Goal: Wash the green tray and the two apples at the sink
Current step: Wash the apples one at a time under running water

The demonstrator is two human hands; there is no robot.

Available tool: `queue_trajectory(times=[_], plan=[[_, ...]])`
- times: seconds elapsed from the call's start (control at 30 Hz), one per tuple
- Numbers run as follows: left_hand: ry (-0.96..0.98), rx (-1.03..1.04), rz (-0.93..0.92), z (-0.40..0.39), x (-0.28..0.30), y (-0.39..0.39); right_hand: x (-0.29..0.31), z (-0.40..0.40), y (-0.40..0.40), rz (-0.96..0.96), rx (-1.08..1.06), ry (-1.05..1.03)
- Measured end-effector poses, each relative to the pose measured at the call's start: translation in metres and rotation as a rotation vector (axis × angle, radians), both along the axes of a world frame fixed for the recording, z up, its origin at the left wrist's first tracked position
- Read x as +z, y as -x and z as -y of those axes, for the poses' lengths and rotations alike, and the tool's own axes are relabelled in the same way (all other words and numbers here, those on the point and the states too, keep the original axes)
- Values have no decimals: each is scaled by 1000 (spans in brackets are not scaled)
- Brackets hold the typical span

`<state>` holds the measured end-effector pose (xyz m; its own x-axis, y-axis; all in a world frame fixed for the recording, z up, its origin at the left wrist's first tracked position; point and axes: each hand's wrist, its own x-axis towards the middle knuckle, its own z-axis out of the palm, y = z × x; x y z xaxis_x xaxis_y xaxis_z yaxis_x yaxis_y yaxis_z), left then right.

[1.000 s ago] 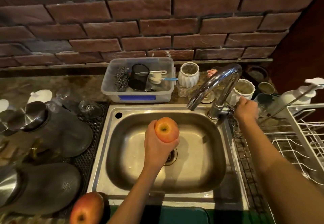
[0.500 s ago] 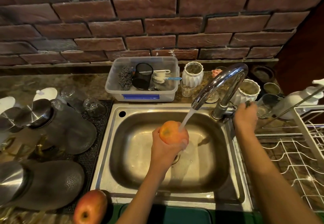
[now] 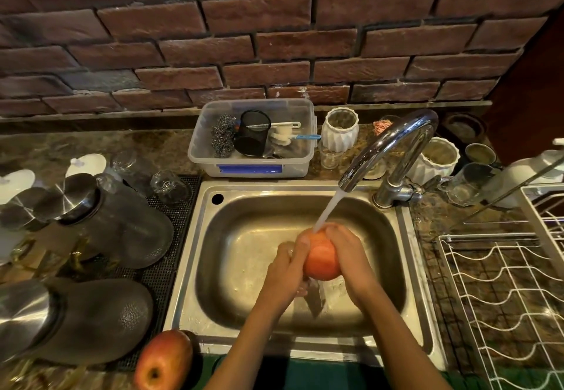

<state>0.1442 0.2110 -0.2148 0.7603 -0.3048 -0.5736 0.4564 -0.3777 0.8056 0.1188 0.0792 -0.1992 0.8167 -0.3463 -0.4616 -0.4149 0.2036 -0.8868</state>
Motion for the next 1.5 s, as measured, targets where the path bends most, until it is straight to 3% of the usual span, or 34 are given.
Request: queue_trajectory(times=[0.17,0.33,0.43,0.5,0.63,0.73,0.9,1.0,1.13,1.2,1.3,1.4,1.5], plan=[[211,60,165,11,3,-5,1,-5,-8,-203,9,-168],[210,288,126,23,3,-15,-6,-10,6,3,-2,-289],[180,426,23,33,3,-16,-11,-20,11,99,-29,-247],[151,447,60,36,1,-14,-9,-23,7,99,-79,-180],[125,396,190,38,-5,-9,-3,-16,-8,-25,-134,-117],[39,205,383,49,-9,-2,-4,-11,-6,-163,-140,-289],[-102,21,441,45,-13,-4,-12,-11,4,-247,-192,-334],[-76,-26,428,32,-18,-2,-10,-8,5,-271,-182,-389],[100,247,273,30,-8,-9,-3,-11,3,-179,-25,-245],[117,385,102,33,-1,-20,-4,-14,2,-96,58,-101],[93,410,-85,35,9,-29,-10,-18,4,-4,80,-38],[110,357,-23,36,13,-25,-11,-19,-2,-2,-3,4],[95,237,154,34,8,-13,-6,-15,-14,-158,-26,73]])
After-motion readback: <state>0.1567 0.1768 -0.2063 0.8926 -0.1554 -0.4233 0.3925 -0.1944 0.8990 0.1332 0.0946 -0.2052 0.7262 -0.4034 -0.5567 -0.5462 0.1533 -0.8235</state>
